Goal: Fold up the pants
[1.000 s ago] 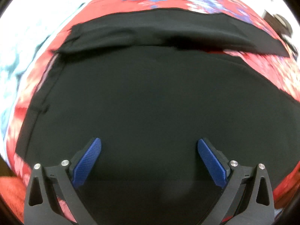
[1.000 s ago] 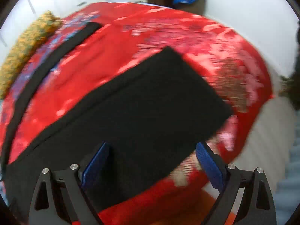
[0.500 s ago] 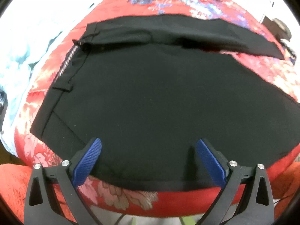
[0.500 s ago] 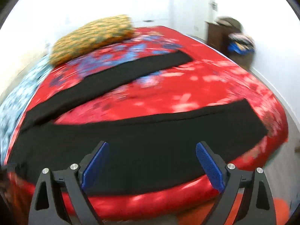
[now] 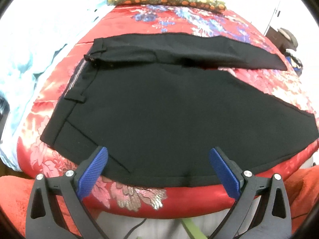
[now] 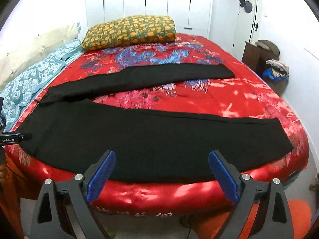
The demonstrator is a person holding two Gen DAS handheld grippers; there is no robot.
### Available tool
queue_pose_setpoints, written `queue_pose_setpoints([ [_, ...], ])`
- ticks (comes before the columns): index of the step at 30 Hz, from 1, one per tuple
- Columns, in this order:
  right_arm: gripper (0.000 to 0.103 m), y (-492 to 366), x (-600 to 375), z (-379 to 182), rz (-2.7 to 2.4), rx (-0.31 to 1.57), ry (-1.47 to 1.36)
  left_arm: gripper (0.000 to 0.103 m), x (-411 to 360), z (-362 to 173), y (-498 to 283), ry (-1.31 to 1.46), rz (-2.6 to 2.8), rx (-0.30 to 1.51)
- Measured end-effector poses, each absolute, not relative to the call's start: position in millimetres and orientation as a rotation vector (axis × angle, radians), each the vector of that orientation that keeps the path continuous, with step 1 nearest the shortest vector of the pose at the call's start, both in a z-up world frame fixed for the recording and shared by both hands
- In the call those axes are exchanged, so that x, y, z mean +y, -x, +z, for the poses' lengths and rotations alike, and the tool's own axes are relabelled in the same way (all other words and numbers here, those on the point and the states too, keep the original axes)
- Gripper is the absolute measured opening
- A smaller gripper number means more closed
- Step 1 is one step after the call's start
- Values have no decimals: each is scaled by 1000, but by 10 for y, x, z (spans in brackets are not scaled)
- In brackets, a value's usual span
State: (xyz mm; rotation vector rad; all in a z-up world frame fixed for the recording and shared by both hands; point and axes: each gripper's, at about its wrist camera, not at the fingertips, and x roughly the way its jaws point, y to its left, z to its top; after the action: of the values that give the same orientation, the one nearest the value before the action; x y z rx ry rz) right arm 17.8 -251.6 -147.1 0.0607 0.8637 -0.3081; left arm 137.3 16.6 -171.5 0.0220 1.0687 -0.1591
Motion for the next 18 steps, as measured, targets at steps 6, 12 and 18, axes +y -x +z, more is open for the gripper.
queue_pose_setpoints([
  [6, 94, -150, -2522, -1469, -321, 866, -59, 102, 140, -1611, -1317, -22, -180, 1035],
  [12, 94, -153, -2535, -1474, -327, 861, -72, 102, 30, -1521, -1241, -60, -209, 994],
  [18, 94, -169, -2504, -1488, -313, 857, -60, 102, 34, -1508, -1237, -68, -201, 987],
])
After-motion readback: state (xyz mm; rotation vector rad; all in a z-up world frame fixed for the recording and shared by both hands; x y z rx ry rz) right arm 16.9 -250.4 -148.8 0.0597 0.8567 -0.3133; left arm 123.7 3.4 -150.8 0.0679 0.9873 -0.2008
